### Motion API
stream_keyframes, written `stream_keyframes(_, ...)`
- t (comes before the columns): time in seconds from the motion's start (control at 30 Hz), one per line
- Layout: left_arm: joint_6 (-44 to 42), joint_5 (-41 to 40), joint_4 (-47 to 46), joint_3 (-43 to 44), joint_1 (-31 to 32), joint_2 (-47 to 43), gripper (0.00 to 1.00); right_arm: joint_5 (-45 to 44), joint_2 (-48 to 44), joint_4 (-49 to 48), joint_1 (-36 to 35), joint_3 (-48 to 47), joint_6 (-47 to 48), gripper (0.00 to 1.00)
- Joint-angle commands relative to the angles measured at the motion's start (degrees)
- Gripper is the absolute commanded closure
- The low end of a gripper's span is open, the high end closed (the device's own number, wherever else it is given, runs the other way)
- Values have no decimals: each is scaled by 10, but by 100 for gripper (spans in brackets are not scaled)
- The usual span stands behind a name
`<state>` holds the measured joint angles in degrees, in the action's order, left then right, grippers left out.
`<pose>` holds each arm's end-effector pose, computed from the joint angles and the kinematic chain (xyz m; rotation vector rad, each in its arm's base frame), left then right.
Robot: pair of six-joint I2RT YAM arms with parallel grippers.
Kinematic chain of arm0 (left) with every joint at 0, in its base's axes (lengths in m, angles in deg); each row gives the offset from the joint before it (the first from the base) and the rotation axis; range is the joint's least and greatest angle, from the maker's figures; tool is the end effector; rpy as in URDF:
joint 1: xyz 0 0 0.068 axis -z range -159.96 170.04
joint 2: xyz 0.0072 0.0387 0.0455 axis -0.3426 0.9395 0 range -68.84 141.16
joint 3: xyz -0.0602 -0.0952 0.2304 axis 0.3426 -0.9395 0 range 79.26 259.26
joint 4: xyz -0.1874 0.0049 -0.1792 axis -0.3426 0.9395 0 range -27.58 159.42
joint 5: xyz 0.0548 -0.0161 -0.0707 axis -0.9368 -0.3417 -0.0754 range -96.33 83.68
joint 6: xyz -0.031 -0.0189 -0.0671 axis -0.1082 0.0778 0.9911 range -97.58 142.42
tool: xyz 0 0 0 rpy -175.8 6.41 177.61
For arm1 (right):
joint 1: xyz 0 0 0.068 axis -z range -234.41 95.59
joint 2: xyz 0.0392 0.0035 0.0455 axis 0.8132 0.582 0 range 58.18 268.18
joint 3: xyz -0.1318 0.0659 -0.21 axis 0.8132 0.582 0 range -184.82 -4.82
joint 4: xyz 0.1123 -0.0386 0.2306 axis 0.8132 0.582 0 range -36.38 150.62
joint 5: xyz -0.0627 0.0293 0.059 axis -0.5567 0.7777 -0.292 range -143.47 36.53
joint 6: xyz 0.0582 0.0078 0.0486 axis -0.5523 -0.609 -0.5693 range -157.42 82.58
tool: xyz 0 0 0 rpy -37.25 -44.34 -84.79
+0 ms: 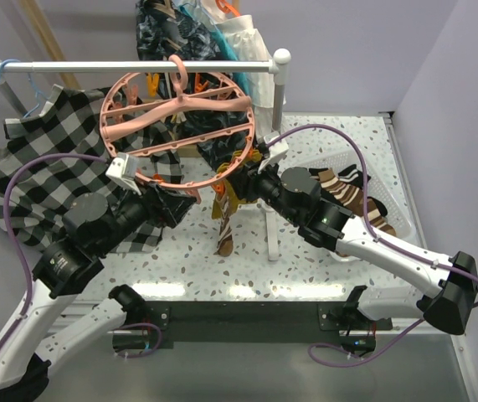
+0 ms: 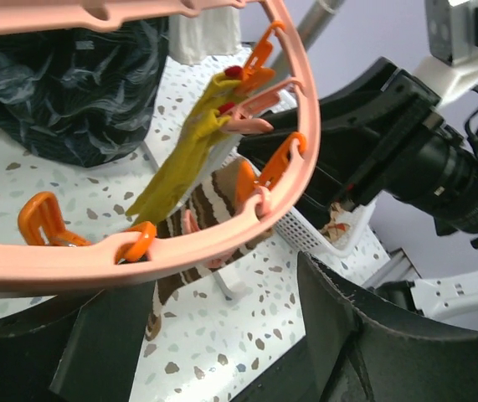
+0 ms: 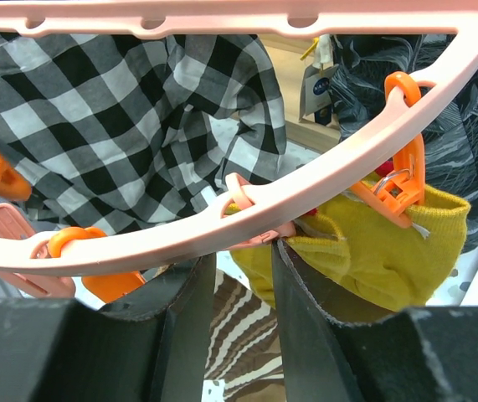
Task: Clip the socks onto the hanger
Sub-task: Open the clamp at the hanger.
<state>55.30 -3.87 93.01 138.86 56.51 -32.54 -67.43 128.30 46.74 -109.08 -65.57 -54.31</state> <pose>0.1250 -0.0959 0.3933 0.0898 1.7863 -0.9272 0.1988 0.2535 0.3596 -0.3526 1.6303 0.7627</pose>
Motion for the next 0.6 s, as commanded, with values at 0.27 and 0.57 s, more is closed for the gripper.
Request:
stream_keyframes(0.27,5,-75,-53,-26,1,17,27,4,2,-27,2,-17,1,62)
stream_keyframes(0.57,8,-71,-85,-21,0,34,32,7,4,-28,2,-17,1,62)
